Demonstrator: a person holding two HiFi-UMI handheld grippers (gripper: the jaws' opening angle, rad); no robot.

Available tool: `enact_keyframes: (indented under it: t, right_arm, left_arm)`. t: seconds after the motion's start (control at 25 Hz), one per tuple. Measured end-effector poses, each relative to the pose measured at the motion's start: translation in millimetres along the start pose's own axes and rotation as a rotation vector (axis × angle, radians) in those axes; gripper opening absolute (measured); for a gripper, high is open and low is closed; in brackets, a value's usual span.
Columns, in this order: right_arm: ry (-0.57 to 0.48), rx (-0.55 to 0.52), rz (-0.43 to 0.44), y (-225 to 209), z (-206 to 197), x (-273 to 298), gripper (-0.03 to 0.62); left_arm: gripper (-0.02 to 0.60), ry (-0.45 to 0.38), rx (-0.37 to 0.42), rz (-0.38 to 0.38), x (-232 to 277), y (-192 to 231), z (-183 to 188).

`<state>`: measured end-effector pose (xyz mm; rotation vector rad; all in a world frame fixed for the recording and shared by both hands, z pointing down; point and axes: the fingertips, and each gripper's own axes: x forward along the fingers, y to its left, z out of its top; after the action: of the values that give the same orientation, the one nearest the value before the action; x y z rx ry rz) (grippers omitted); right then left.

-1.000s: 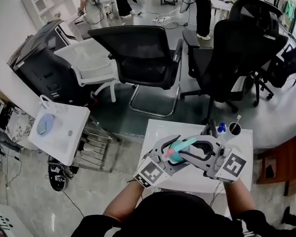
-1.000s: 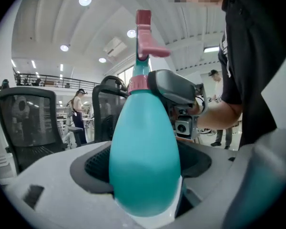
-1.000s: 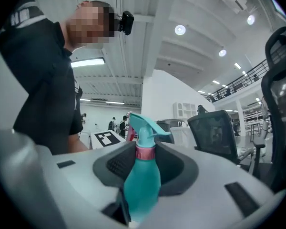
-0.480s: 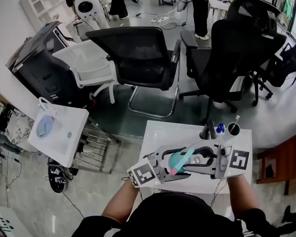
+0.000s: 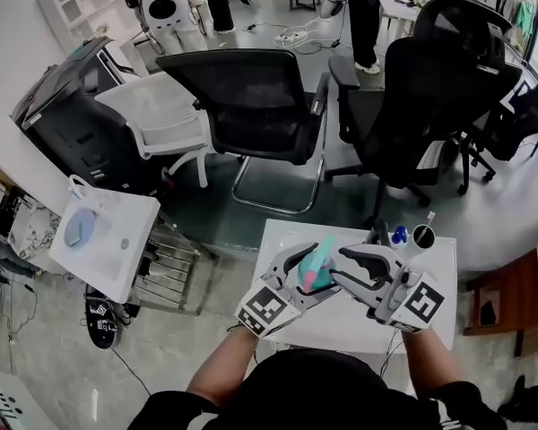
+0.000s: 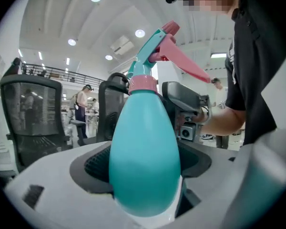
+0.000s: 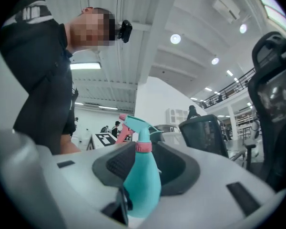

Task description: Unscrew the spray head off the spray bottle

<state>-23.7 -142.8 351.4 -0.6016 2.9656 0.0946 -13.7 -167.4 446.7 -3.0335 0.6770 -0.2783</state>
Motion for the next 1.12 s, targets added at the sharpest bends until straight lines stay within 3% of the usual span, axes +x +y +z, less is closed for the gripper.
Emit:
enact_keyframes:
  t: [0.2,0.32,0.92,1.12]
  right_arm:
    - [0.03,0.002,-0.121,-11,-8,-1,0.143]
    - [0.022,-0.016,-0.176,-14,-8,2,0.14]
    - [0.052,0.028,-0.238,-16,-14,17,0.14]
    - [0.067,0.012,-0.198,-9,-10,16,0.135]
  left_arm:
    - [0.405,0.056,0.001,0.188,3,25,-5]
    - [0.405,0.076,-0.016,0.24,4,28,-9]
    - [0.405,0.091,-0.019,0.258,13,21,-11]
    - [0.405,0.079,-0.009,0.228,13,15,-9]
